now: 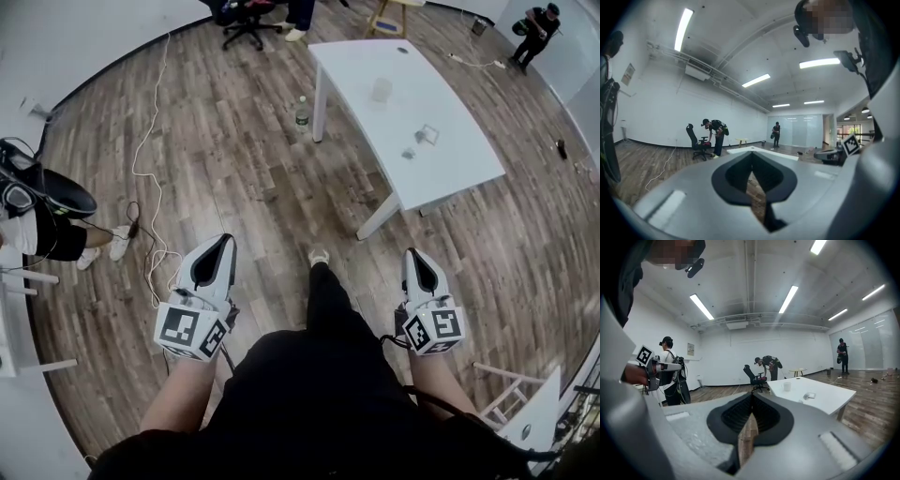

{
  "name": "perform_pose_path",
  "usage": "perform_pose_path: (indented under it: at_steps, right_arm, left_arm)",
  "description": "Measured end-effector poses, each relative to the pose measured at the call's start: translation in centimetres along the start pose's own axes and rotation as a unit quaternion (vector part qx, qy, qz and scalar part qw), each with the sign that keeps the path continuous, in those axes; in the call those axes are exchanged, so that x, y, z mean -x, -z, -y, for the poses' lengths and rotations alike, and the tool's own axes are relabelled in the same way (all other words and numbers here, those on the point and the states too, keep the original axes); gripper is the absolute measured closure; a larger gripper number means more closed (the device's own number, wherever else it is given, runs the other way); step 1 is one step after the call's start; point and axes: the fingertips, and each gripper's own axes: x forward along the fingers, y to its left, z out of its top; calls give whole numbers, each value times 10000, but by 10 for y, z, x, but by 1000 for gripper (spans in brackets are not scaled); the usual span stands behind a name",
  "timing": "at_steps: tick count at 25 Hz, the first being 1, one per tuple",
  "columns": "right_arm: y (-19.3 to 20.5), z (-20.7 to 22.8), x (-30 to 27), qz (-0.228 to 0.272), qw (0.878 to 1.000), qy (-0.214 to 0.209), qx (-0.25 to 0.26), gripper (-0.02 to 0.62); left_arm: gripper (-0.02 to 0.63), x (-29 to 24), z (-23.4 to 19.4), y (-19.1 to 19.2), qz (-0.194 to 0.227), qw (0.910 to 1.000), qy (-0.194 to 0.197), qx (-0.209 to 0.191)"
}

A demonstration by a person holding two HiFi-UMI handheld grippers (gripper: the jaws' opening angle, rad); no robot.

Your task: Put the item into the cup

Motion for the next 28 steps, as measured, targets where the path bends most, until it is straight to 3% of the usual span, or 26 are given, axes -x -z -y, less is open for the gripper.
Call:
perform_pose_path:
  at_steps: [11, 20, 28]
  right_arm:
    - [-18, 4, -89, 73, 9991, -407, 54, 594]
    - [-27, 30, -171, -142, 9982, -587, 37, 594]
    - [-46, 72, -233, -1, 9984, -565, -84, 594]
  left_arm:
    - [607, -35, -48, -9, -22, 9989, -475, -49]
    - [607, -104, -83, -24, -222, 9979, -602, 40]
    - [607, -183, -93, -57, -262, 9981, -432, -350]
